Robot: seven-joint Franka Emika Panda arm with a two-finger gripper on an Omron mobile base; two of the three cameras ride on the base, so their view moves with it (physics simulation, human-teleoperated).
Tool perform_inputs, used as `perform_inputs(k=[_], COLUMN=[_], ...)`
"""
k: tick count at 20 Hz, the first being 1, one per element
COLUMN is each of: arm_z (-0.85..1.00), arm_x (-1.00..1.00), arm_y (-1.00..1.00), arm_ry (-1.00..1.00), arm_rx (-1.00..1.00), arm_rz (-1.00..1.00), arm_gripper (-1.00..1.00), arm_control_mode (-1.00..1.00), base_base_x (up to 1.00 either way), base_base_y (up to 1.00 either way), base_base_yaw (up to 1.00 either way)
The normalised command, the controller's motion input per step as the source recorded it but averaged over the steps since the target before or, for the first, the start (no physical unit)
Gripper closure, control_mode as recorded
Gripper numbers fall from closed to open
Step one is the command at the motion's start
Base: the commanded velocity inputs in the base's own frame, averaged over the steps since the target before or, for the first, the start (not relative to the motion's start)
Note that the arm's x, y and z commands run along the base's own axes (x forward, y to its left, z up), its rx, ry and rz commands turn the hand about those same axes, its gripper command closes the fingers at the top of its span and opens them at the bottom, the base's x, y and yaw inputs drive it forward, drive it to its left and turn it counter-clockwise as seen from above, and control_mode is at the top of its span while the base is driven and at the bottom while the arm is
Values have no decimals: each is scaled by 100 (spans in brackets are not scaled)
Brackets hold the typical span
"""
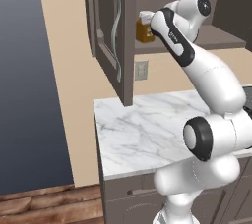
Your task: Collect the turmeric, ketchup, and shaker from the cabinet and place them next to the stove.
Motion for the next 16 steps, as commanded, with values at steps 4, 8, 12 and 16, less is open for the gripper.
perform_inputs(k=[4, 8, 12, 16], arm_z=[0, 0, -2, 0], arm_x=[10, 7, 4, 6], arm_y=[3, 9, 8, 0], arm_ry=[1, 4, 7, 8], arm_rx=[0, 0, 0, 0], arm_rz=[0, 0, 0, 0], arm_gripper=[-100, -100, -100, -100], arm_control_mode=[-100, -100, -100, -100], base_base_x=[0, 0, 0, 0], base_base_y=[0, 0, 0, 0], base_base_yaw=[0, 0, 0, 0])
